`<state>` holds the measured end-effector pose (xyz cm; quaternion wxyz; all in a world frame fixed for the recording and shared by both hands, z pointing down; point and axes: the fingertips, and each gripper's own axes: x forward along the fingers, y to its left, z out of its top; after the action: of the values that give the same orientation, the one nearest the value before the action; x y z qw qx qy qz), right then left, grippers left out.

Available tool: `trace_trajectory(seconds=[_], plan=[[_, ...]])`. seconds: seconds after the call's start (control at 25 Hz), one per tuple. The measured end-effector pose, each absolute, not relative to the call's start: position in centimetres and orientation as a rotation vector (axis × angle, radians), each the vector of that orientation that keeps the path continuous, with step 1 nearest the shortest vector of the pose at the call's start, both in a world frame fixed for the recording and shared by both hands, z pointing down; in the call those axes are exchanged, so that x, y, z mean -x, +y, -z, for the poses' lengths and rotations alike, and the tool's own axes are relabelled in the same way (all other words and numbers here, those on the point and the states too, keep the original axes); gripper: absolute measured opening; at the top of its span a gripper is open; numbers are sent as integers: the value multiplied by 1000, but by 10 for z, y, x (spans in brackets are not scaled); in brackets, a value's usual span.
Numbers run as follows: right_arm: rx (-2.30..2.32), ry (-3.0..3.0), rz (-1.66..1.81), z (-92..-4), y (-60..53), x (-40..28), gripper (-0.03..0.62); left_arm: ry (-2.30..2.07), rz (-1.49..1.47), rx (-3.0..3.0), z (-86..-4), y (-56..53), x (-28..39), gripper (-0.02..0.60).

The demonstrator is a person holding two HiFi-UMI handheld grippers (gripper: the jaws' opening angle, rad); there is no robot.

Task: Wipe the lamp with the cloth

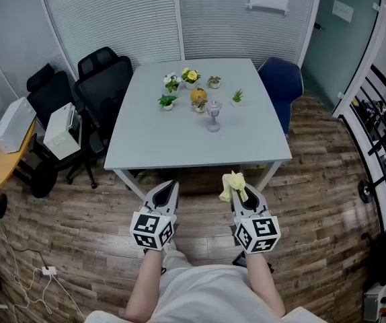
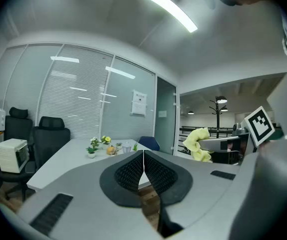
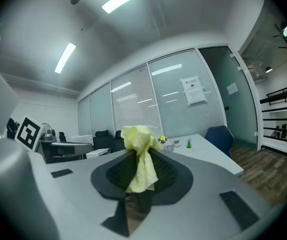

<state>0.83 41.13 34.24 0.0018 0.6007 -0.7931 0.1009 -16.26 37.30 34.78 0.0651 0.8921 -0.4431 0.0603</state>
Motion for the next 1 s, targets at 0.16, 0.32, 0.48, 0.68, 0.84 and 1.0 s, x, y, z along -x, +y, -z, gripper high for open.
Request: trace_trajectory(seconds=[0.16, 0.32, 0.48, 0.68, 0.84, 1.0], plan=[[-1852, -2510, -306, -343, 411, -4, 83, -1368, -181, -2671, -349, 376, 169, 5], [-1824, -2518, -313, -347, 417, -10, 83, -1373, -185, -2658, -354, 382, 161, 5], [-1821, -2529, -351, -350, 420, -18, 83, -1321, -174, -2637, -361, 382, 150, 93], [-1835, -2527, -393, -357, 421, -38, 83, -1277, -163, -2613, -372, 383, 131, 284], [-1834, -2517, -407, -363, 410, -44, 83, -1293, -191, -2607, -378, 372, 130, 299], [-1825, -2510, -410, -369, 387, -49, 83, -1295, -206, -2599, -385, 345, 125, 305]])
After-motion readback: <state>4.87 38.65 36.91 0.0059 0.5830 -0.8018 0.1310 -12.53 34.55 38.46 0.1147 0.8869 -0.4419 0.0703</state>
